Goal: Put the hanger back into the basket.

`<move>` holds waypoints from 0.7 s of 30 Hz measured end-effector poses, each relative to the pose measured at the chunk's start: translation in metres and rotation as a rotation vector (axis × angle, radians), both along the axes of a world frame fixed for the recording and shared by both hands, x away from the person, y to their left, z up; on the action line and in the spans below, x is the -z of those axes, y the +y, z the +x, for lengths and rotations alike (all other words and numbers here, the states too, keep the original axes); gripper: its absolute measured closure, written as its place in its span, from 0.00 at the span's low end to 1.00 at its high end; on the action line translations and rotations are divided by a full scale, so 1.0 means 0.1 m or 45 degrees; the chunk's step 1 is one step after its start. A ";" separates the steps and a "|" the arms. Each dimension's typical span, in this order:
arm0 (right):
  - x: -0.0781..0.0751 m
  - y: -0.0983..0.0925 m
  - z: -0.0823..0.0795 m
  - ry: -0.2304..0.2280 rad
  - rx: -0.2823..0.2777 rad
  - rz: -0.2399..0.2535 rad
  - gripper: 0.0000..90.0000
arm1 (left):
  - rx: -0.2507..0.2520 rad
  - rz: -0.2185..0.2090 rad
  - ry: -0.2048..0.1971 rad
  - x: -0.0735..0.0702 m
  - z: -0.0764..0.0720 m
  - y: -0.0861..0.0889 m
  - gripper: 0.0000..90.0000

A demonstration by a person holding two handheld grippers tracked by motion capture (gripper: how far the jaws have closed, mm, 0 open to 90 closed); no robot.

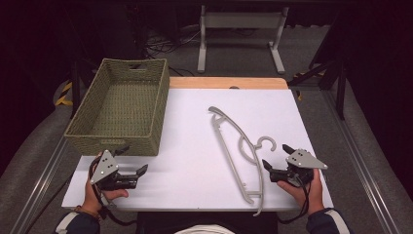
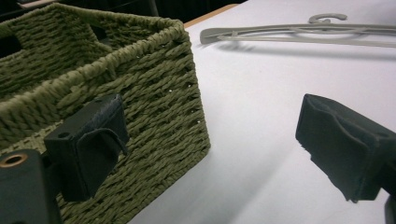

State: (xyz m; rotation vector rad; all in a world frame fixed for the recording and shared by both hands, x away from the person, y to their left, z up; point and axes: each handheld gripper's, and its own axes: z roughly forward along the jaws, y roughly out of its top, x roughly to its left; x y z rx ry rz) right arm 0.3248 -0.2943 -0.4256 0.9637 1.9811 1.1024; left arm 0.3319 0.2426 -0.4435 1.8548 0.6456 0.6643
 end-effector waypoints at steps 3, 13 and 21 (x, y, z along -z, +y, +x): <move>0.00 0.00 0.00 0.012 0.009 0.001 0.17 | -0.019 -0.002 0.017 0.00 0.00 -0.01 0.13; -0.01 0.17 0.07 0.167 -0.030 -0.014 0.23 | -0.013 0.046 0.036 0.02 -0.03 -0.04 0.12; -0.07 0.37 0.19 0.356 -0.034 -0.158 0.36 | -0.017 0.090 0.057 0.03 0.00 -0.06 0.12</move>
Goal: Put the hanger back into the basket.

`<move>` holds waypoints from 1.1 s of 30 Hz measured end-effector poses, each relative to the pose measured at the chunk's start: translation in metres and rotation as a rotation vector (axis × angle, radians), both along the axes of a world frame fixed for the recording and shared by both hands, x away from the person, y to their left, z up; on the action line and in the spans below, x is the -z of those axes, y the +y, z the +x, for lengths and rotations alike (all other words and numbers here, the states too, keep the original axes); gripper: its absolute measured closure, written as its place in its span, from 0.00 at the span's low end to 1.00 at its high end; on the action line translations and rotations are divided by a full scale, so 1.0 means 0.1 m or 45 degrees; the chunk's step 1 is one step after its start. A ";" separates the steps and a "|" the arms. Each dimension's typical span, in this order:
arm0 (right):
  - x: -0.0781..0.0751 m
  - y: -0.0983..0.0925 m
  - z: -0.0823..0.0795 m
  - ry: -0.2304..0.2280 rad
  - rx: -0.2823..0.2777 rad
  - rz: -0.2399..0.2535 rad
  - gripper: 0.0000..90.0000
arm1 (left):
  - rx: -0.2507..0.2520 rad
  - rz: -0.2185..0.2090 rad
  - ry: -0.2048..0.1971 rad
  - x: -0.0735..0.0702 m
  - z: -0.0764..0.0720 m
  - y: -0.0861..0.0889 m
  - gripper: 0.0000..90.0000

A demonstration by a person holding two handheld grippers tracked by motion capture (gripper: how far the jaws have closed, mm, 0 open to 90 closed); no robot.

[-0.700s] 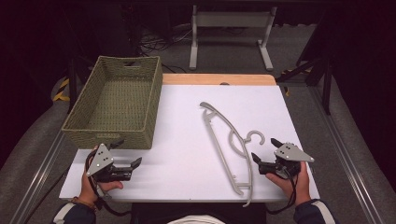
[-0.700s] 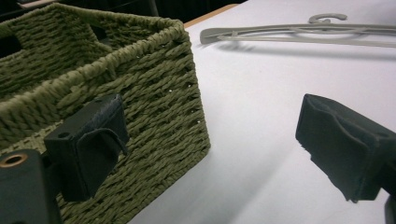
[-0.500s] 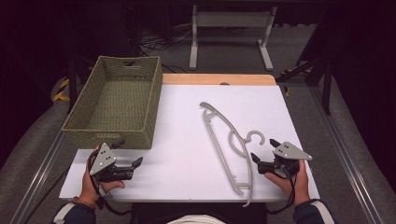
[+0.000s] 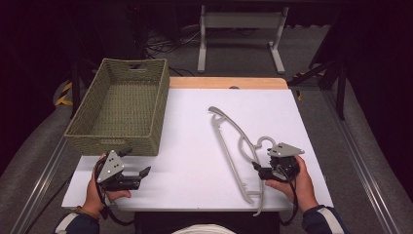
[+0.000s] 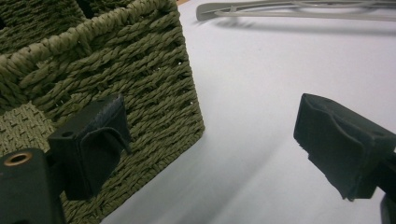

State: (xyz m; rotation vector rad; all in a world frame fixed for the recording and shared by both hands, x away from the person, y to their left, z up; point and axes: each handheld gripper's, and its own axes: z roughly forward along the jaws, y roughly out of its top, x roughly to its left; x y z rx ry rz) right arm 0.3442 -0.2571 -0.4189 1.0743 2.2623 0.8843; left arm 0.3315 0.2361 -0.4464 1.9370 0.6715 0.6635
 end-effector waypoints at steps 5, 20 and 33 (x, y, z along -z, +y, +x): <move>0.13 0.01 0.16 0.224 0.022 -0.048 0.47 | 0.005 0.007 0.009 0.00 0.00 0.00 0.12; 0.09 0.10 0.51 0.481 -0.072 -0.197 0.72 | 0.032 0.017 0.052 0.02 -0.01 -0.05 0.11; 0.05 0.18 0.67 0.553 -0.112 -0.286 0.91 | 0.041 0.035 0.064 0.03 -0.01 -0.08 0.12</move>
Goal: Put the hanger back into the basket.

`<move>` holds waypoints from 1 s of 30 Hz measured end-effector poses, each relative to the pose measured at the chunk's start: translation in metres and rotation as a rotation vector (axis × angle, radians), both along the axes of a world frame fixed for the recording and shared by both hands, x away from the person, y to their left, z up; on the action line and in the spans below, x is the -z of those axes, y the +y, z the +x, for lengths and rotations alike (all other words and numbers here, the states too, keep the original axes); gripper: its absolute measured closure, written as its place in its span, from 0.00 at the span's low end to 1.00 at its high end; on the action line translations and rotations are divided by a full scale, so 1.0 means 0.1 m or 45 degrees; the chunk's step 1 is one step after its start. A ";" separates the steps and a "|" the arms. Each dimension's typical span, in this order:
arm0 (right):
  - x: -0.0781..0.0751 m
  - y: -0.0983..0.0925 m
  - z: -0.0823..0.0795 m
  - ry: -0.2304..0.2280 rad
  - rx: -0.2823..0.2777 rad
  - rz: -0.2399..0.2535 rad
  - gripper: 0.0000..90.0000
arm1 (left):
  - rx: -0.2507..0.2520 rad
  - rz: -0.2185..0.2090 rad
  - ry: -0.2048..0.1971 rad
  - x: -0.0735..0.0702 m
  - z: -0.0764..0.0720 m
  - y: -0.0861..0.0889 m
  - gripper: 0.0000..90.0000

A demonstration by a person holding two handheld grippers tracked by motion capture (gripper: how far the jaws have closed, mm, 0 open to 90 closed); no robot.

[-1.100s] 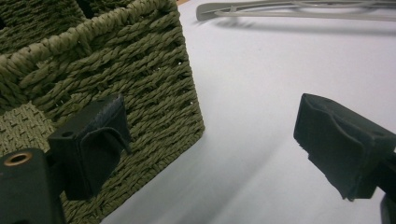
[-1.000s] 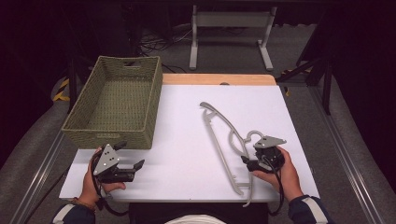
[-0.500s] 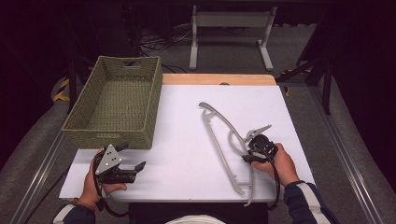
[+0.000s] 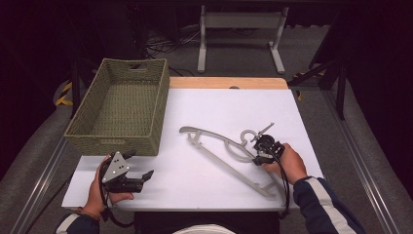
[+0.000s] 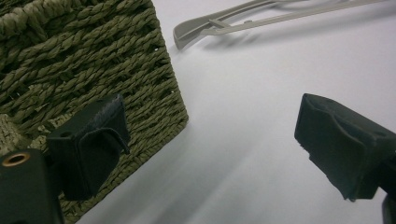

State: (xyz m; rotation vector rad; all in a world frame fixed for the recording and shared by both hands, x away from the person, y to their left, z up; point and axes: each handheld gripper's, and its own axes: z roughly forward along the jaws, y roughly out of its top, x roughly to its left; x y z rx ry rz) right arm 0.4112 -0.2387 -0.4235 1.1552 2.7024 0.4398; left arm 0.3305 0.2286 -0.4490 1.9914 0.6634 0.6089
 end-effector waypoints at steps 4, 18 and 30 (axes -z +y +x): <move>0.02 -0.04 -0.05 -0.073 -0.025 0.040 0.91 | 0.008 0.001 0.004 -0.01 0.00 -0.02 0.12; -0.10 -0.26 -0.21 -0.386 0.002 0.233 0.92 | 0.016 0.000 -0.002 -0.02 0.01 -0.04 0.12; -0.26 -0.28 -0.28 -0.533 0.005 0.343 0.92 | 0.010 0.013 -0.022 -0.02 0.01 -0.02 0.12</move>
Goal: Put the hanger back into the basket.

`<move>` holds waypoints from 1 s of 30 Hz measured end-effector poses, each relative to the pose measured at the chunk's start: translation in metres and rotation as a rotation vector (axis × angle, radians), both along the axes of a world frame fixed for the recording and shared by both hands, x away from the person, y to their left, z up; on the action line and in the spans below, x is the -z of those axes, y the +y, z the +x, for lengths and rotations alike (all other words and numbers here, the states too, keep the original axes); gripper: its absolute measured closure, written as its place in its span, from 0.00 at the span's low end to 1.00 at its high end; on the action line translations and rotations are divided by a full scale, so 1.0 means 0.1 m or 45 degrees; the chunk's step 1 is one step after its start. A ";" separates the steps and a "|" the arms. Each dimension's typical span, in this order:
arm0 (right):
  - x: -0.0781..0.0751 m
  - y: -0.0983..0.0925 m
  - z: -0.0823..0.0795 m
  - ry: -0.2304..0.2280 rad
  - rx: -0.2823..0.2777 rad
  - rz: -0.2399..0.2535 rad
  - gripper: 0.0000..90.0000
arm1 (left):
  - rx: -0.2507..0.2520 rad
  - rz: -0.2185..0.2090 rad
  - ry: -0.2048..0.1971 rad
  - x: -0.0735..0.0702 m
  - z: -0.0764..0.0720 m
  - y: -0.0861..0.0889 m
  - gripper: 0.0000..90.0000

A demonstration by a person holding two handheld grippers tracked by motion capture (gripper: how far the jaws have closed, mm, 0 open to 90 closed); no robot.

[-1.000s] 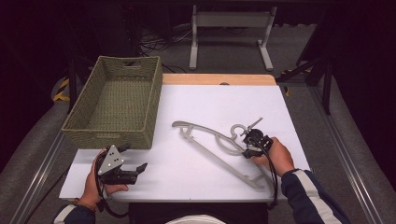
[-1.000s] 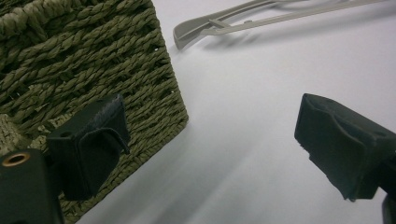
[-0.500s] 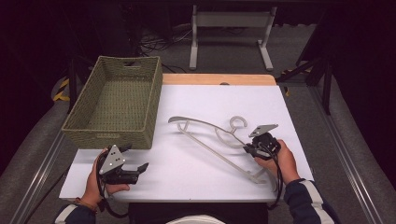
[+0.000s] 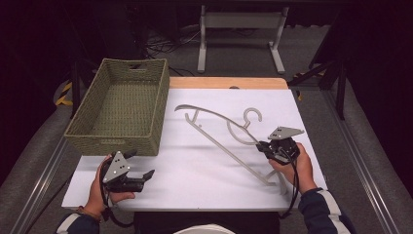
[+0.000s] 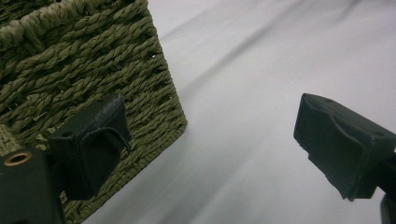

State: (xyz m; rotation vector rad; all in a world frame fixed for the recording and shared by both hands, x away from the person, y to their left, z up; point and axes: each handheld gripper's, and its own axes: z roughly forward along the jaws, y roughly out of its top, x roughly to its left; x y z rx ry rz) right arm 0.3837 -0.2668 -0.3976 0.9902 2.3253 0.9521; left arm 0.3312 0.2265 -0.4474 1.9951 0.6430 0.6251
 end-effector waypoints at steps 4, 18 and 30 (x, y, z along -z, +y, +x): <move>-0.06 0.01 -0.03 -0.033 -0.017 0.003 0.92 | 0.003 0.000 -0.010 -0.01 -0.02 -0.01 0.12; -0.10 0.16 -0.24 -0.108 -0.292 -0.169 0.92 | -0.065 -0.040 -0.166 -0.27 -0.20 0.23 0.09; -0.02 0.66 -0.35 -0.095 -0.482 -0.324 0.91 | 0.008 -0.021 -0.190 -0.43 -0.26 0.03 0.12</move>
